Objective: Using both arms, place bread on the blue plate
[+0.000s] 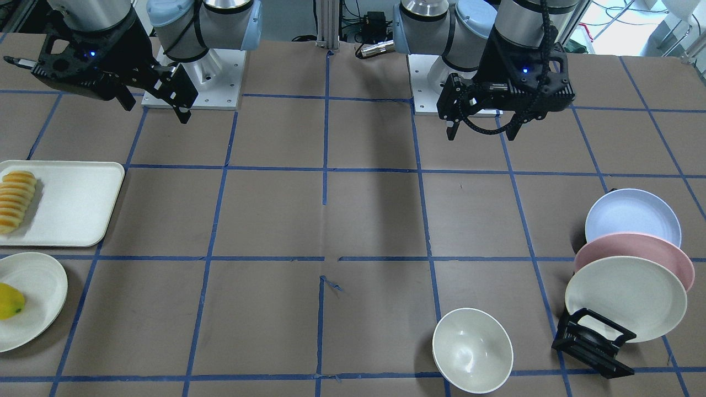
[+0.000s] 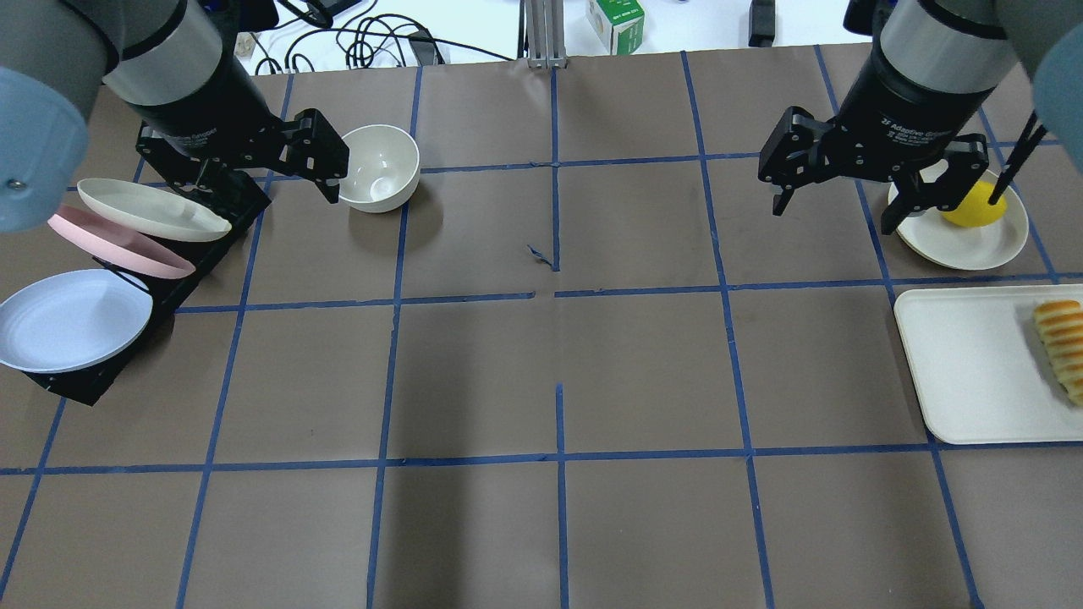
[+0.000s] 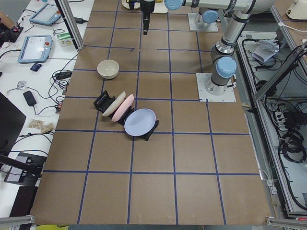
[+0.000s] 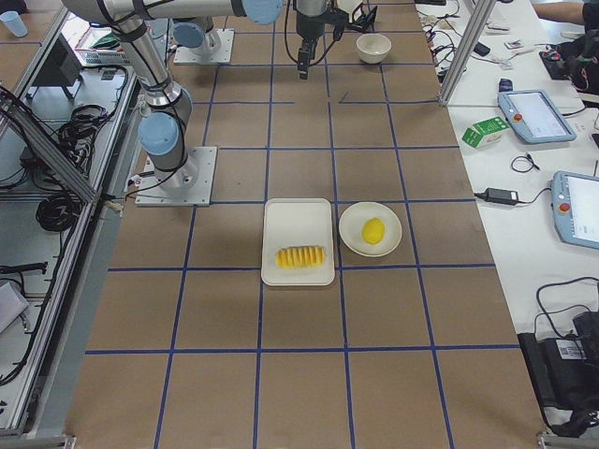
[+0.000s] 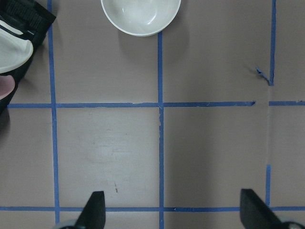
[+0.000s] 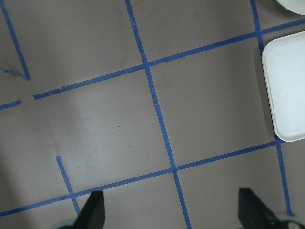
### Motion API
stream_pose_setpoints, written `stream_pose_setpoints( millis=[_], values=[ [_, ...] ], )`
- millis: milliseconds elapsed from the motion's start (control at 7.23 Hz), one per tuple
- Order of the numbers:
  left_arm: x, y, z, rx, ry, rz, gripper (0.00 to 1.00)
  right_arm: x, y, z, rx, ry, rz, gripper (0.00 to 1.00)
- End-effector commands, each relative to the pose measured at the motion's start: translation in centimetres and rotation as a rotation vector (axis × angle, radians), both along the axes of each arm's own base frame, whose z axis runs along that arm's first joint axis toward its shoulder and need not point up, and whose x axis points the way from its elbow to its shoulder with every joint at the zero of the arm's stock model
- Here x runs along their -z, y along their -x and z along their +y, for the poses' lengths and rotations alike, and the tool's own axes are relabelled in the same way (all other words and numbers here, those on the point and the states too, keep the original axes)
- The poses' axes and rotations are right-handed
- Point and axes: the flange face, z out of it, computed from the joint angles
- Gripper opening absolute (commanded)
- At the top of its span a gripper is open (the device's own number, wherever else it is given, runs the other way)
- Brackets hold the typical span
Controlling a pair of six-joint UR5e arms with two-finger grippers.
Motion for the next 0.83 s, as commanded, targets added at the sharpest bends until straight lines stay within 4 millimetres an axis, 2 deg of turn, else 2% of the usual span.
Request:
stream_pose_setpoints(
  millis=[0, 415, 691],
  values=[
    [0.1, 0.1, 0.1, 0.001, -0.001, 0.002, 1.00, 0.4, 0.0, 0.1, 0.001, -0.008, 0.001, 1.00],
    [0.3, -0.1, -0.2, 0.004, -0.009, -0.003, 1.00, 0.7, 0.0, 0.3, -0.001, -0.014, 0.000, 1.00],
    [0.8, -0.6, -1.3, -0.007, -0.032, 0.001, 1.00, 0.9, 0.2, 0.2, 0.003, -0.020, 0.014, 1.00]
  ],
)
